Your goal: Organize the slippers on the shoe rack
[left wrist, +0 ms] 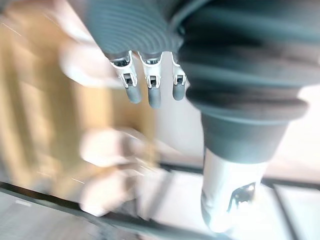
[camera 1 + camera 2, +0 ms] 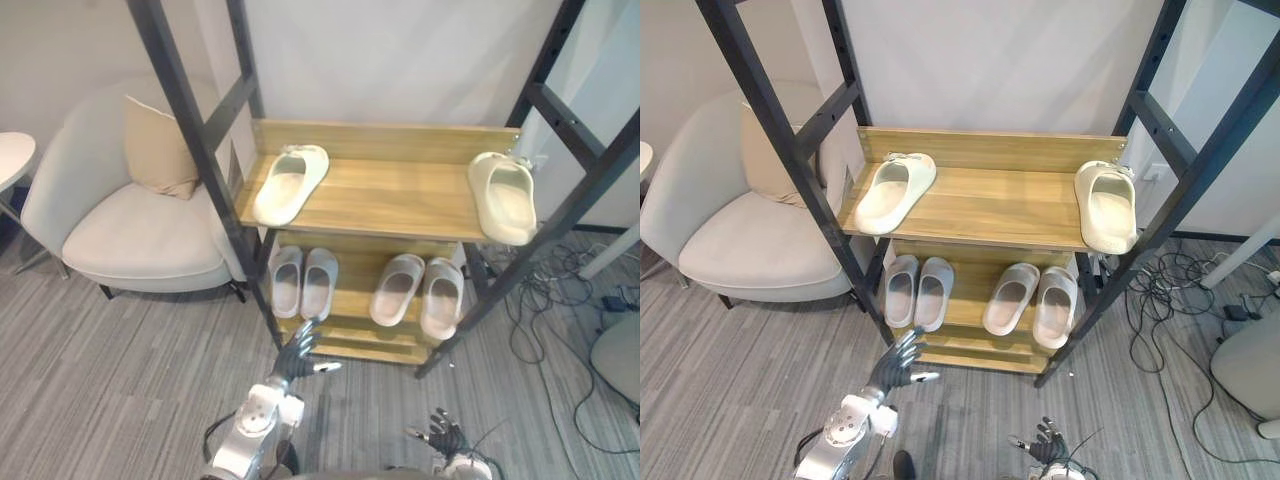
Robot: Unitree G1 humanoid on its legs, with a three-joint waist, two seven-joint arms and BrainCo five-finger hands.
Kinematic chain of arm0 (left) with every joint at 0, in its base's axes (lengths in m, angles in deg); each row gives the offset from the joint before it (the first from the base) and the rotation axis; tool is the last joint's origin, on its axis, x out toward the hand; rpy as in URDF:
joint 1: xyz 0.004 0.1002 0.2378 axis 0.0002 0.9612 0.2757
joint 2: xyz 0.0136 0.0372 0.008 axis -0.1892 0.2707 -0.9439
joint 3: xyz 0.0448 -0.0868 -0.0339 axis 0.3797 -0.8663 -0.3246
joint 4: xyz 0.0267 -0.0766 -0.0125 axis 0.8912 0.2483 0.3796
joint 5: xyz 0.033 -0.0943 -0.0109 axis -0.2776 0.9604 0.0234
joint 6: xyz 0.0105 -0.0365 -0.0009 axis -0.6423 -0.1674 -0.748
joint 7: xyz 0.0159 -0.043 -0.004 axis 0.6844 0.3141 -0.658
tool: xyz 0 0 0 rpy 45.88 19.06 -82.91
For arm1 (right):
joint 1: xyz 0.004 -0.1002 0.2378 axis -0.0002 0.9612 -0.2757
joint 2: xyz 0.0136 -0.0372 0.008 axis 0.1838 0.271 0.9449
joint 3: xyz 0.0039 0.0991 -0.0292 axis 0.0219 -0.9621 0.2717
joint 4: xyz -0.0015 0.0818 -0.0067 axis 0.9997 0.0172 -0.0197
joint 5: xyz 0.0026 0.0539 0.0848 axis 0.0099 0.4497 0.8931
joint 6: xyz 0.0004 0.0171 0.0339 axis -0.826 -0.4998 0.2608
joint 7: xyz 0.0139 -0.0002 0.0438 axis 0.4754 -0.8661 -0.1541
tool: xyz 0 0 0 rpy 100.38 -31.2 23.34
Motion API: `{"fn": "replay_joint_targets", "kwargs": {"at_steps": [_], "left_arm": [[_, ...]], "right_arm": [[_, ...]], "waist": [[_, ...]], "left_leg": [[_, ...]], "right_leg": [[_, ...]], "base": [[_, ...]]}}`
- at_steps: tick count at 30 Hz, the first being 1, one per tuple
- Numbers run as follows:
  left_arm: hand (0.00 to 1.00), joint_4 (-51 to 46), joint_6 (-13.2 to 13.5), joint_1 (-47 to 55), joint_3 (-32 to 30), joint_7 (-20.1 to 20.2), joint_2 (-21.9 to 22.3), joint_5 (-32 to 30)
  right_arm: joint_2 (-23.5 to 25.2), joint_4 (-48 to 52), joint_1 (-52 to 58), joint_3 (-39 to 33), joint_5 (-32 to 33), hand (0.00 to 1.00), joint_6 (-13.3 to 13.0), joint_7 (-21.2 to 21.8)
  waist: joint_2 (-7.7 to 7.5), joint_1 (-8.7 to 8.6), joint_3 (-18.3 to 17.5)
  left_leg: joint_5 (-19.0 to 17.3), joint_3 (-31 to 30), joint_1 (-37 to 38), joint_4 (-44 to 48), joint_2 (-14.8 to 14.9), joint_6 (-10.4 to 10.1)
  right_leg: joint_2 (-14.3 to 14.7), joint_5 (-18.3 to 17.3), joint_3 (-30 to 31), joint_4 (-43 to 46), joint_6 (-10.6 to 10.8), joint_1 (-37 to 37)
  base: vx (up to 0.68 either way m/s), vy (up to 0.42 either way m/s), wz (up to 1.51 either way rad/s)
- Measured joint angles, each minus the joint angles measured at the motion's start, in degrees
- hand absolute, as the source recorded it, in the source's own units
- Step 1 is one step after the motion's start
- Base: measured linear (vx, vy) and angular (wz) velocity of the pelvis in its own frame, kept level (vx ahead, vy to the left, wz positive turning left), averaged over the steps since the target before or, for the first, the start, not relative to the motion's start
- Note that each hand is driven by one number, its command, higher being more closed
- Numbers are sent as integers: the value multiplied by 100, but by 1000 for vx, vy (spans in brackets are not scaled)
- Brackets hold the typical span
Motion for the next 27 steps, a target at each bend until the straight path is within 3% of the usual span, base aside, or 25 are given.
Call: {"fn": "replay_joint_targets", "kwargs": {"at_steps": [4, 9, 18, 23, 27], "left_arm": [[0, -372, 70, -655, 468, 11, 46, -6], [0, -554, 237, -1592, 374, -329, 81, -8], [0, 169, 249, -3028, -875, -989, -206, -87], [0, 632, 229, -3655, -1491, -1221, -694, -150], [0, 1195, 221, -4424, -1968, -1372, -1361, -251]], "right_arm": [[-12, 3, 8, 240, 7, 0, -21, 21], [-43, 4, -13, 423, 6, 0, -64, 25], [-169, 11, -132, 462, 5, 0, -60, 163], [-234, 45, -159, 465, 1, 0, -55, 219], [-229, 57, -149, 457, -2, 0, -38, 259]], "waist": [[-2, -20, -77], [0, -74, -143], [-46, -211, -149], [-95, -261, -117], [-179, -291, -65]], "left_leg": [[-13, -6, 80, -1, -2, -18], [-6, 50, 127, 11, 40, -8], [-44, 86, 172, 21, 126, -62], [-95, 233, 166, -5, 147, -122], [-134, 291, 95, -6, 157, -159]], "right_leg": [[37, 19, -6, -73, -51, 109], [89, 21, 77, -116, -65, 119], [217, 195, 270, -388, -126, 147], [240, 254, 410, -509, -151, 90], [253, 267, 479, -574, -178, -3]], "base": [[35, -33, 0], [41, -37, -10], [18, -24, -15], [-19, 12, -17], [-10, 10, -11]]}}
